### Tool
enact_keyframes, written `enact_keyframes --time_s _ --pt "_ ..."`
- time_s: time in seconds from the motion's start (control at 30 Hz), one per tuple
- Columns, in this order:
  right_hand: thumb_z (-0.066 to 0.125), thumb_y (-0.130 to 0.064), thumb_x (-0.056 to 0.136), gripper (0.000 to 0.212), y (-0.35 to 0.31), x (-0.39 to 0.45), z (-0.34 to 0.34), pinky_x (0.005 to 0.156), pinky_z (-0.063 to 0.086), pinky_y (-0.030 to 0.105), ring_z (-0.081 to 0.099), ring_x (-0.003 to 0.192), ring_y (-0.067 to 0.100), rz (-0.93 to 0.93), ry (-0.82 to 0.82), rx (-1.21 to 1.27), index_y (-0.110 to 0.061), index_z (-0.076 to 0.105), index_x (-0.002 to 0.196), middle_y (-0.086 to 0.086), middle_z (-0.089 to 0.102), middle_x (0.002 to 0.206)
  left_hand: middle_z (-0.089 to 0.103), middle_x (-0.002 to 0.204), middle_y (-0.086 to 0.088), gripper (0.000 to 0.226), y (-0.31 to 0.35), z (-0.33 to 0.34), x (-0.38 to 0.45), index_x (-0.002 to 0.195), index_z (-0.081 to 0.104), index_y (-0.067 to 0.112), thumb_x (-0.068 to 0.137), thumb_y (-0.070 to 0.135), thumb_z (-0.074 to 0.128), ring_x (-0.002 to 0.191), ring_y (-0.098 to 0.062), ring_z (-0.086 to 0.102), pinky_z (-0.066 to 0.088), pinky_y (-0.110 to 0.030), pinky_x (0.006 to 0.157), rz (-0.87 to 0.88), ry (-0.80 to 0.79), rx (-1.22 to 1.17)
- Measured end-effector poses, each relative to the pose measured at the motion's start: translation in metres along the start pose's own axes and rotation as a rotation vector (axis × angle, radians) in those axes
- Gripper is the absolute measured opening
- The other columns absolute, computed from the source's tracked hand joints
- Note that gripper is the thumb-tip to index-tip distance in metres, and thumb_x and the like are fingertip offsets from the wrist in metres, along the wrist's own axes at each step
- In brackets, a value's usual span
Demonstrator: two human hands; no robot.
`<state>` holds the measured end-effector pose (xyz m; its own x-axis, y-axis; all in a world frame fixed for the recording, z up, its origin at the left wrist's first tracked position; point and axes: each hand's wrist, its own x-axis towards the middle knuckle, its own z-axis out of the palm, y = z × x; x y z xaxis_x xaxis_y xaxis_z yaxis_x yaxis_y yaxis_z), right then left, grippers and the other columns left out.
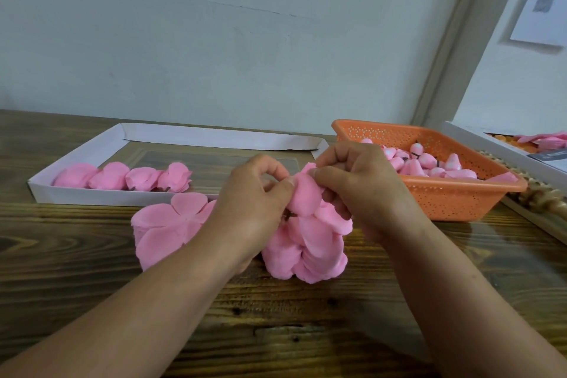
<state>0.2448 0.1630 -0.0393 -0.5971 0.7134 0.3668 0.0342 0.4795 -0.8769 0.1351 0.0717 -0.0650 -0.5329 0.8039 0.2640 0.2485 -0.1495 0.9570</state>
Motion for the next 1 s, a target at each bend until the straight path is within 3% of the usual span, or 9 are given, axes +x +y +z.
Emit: enact_keyframes --time_s 0.23,0.37,0.5,0.63,0.87,1.0 --pt "0.054 0.003 0.084 0.029 0.0 0.0019 -0.0055 0.034 0.024 0.011 0.033 0.028 0.004 0.047 0.125 0.135 -0.012 0.054 0.06 -0.004 0.047 0.036 0.074 0.077 0.004 0.025 0.0007 -0.0042 0.0009 0.085 0.067 0.025 0.091 0.005 0.054 0.073 -0.01 0.069 0.057 -0.029 0.067 0.007 -0.107 -0.16" --pt "0.054 0.002 0.085 0.029 -0.0003 0.0014 -0.0065 0.035 0.024 0.011 0.031 0.028 0.008 0.038 0.133 0.174 -0.012 0.054 0.06 -0.003 0.046 0.036 0.075 0.08 0.002 0.025 -0.0025 -0.0031 0.0008 0.089 0.057 0.018 0.087 -0.007 0.058 0.075 -0.015 0.07 0.057 -0.036 0.071 0.056 -0.118 -0.133" --pt "0.055 0.001 0.086 0.031 -0.0003 0.0008 -0.0061 0.035 0.024 0.012 0.031 0.028 0.008 0.033 0.114 0.173 -0.013 0.053 0.059 -0.004 0.046 0.036 0.073 0.068 0.002 0.019 -0.0051 -0.0017 0.0009 0.081 0.058 0.015 0.086 -0.003 0.062 0.064 -0.009 0.067 0.052 -0.023 0.06 0.078 -0.074 -0.142" --pt "0.052 0.003 0.086 0.029 0.0003 0.0003 -0.0075 0.034 0.024 0.012 0.031 0.028 0.008 0.052 0.106 0.154 -0.011 0.053 0.061 -0.003 0.046 0.036 0.075 0.077 -0.003 0.018 -0.0066 0.001 0.0008 0.083 0.064 0.017 0.087 -0.001 0.062 0.072 -0.018 0.07 0.058 -0.036 0.072 0.09 -0.059 -0.151" --pt "0.056 0.001 0.086 0.022 -0.0003 -0.0003 -0.0059 0.034 0.026 0.014 0.033 0.029 0.01 0.059 0.068 0.106 -0.007 0.056 0.065 -0.002 0.049 0.038 0.075 0.092 0.012 0.027 -0.0077 0.0014 -0.0013 0.093 0.069 0.035 0.085 0.01 0.066 0.088 -0.004 0.071 0.057 -0.021 0.074 0.059 -0.093 -0.192" --pt "0.056 0.001 0.086 0.022 -0.0015 -0.0011 -0.005 0.034 0.027 0.014 0.035 0.029 0.009 0.058 0.032 0.088 -0.009 0.056 0.066 -0.003 0.049 0.038 0.075 0.094 0.006 0.024 -0.0049 0.0011 -0.0012 0.105 0.07 0.024 0.088 0.01 0.062 0.089 -0.009 0.071 0.058 -0.026 0.073 -0.005 -0.137 -0.213"
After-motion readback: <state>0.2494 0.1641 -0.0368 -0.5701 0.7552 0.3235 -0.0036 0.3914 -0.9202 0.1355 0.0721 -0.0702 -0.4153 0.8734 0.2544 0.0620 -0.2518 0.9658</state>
